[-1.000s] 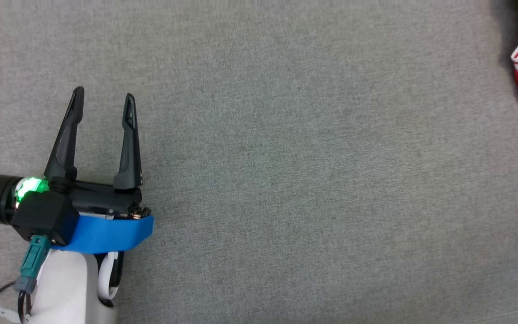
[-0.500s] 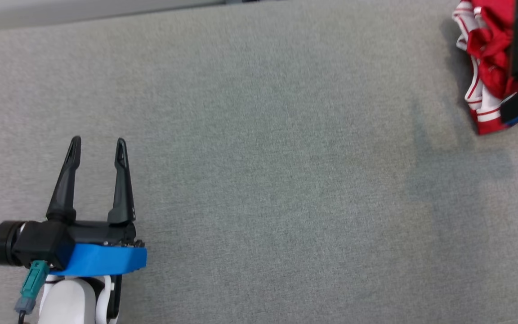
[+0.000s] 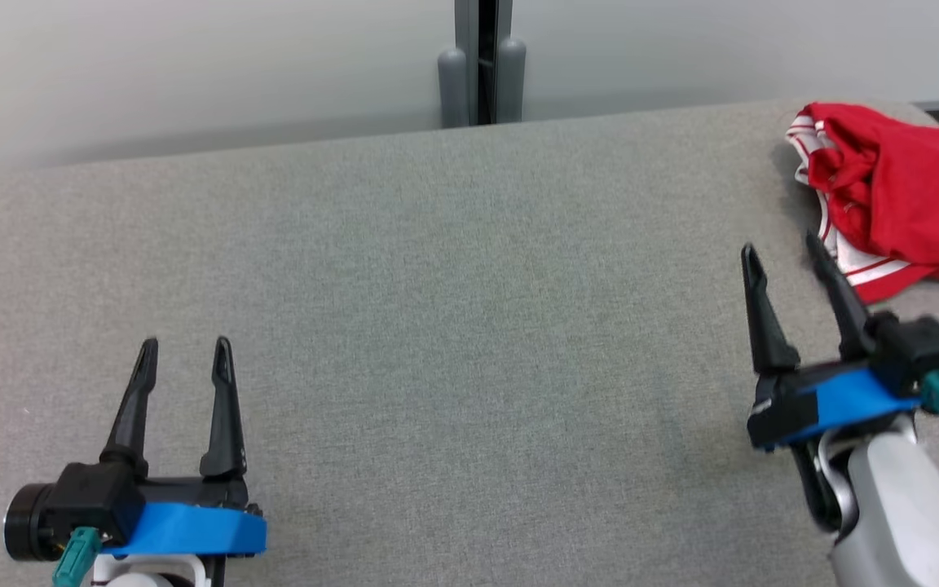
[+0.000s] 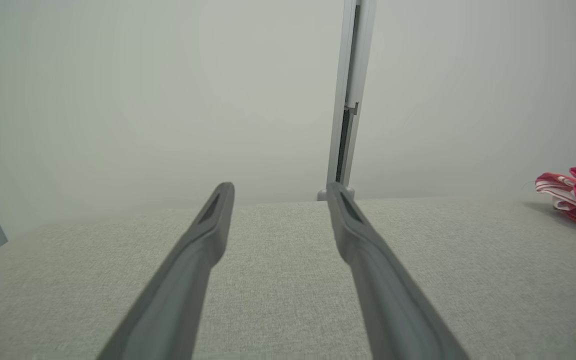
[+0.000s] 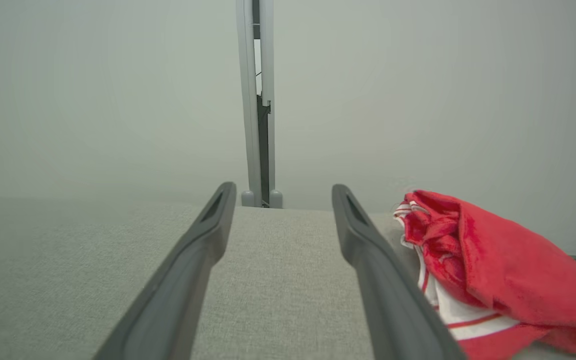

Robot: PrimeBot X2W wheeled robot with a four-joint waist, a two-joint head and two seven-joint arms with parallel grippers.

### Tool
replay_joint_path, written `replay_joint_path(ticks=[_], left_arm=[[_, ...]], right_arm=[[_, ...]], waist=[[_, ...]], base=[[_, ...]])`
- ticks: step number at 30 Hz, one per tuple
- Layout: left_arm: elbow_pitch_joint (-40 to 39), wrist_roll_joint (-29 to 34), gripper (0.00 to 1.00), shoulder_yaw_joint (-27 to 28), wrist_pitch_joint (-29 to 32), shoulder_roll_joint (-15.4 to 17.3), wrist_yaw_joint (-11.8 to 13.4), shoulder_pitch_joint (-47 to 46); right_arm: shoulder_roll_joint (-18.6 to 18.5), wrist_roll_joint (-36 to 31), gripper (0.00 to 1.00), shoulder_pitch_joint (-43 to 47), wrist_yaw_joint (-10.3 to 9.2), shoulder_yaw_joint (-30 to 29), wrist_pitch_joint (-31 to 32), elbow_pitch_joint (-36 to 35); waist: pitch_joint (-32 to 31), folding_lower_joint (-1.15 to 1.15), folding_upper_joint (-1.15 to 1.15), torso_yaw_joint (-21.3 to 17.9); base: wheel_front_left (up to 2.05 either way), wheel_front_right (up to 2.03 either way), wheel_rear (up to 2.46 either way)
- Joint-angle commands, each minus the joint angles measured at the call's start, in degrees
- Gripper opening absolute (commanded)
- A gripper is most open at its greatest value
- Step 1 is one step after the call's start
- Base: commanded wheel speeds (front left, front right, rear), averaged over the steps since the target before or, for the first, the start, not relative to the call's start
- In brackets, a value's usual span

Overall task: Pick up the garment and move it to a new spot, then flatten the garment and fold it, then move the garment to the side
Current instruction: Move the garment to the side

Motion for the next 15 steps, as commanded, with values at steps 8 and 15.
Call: replay_joint_path(ticks=[8, 15], left_arm=[[1.25, -0.81, 1.00, 0.79, -0.15, 0.12, 0.31, 3.45], [2.16, -1.40, 1.00, 0.62, -0.15, 0.12, 0.67, 5.83]], right_arm=[[4.02, 0.55, 1.00, 11.35, -0.05, -2.64, -0.26, -5.48], [6.21, -0.16, 1.00, 18.23, -0.05, -4.28, -0.26, -8.99]], waist=[[-4.10, 0.02, 0.00, 0.17], [-6.31, 0.02, 0.00, 0.40]], base=[[0.00, 0.00, 0.00], [0.00, 0.00, 0.00]])
